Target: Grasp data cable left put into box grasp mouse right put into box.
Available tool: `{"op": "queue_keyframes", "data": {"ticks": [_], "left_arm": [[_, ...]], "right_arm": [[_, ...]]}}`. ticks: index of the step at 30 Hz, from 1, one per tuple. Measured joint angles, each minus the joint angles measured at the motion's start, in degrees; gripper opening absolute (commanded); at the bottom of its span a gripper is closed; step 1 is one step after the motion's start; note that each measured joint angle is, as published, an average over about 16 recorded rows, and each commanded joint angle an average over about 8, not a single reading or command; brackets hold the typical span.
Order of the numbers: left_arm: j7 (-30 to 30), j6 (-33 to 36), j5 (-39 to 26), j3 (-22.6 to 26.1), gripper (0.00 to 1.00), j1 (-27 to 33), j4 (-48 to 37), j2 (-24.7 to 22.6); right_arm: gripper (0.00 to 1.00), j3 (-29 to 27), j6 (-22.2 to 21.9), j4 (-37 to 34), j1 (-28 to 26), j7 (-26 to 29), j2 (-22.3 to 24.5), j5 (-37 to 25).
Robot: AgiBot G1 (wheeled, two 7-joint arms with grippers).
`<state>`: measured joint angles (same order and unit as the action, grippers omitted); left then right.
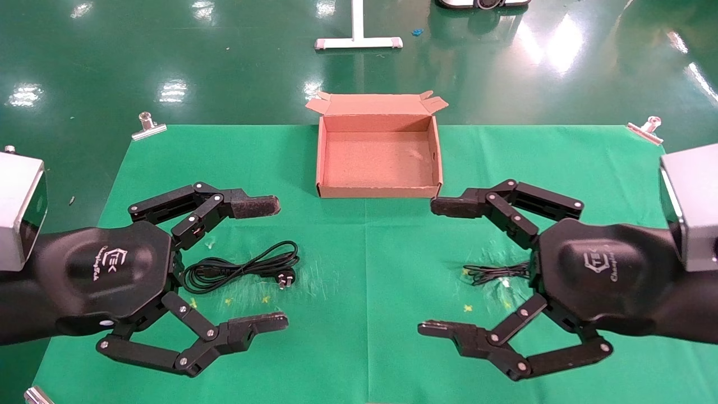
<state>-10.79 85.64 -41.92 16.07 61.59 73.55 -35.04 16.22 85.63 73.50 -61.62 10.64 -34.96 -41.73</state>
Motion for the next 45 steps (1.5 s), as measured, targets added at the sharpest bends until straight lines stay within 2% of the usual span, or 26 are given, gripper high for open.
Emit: {"op": "queue_keyframes", "data": {"ticks": [23, 28, 32, 36, 45], "left_arm": [[0.01, 0.0, -0.01, 0.0, 1.0, 0.0, 0.0, 0.01], [0.16, -0.47, -2.3, 0.65, 1.0, 0.21, 0.24, 0.42], [-0.22, -1.65, -7.66, 2.31, 1.0, 1.21, 1.0, 0.86], [-1.35, -3.56, -16.03, 4.98, 1.0, 3.21, 1.86, 0.7], [-7.35, -10.11, -42.41, 13.51, 1.0, 10.01, 3.46, -3.77]], "right_arm": [[1.0, 0.02, 0.0, 0.01, 0.01, -0.03, 0.02, -0.08], [1.0, 0.4, -0.49, 0.34, -0.09, -0.52, 0.32, -1.86], [1.0, 0.97, -1.47, 0.79, -0.27, -0.8, 0.6, -4.32], [1.0, 1.7, -2.81, 1.31, -0.42, -0.99, 0.85, -7.29], [1.0, 2.89, -5.34, 2.0, -0.24, -0.76, 1.22, -11.79]]}}
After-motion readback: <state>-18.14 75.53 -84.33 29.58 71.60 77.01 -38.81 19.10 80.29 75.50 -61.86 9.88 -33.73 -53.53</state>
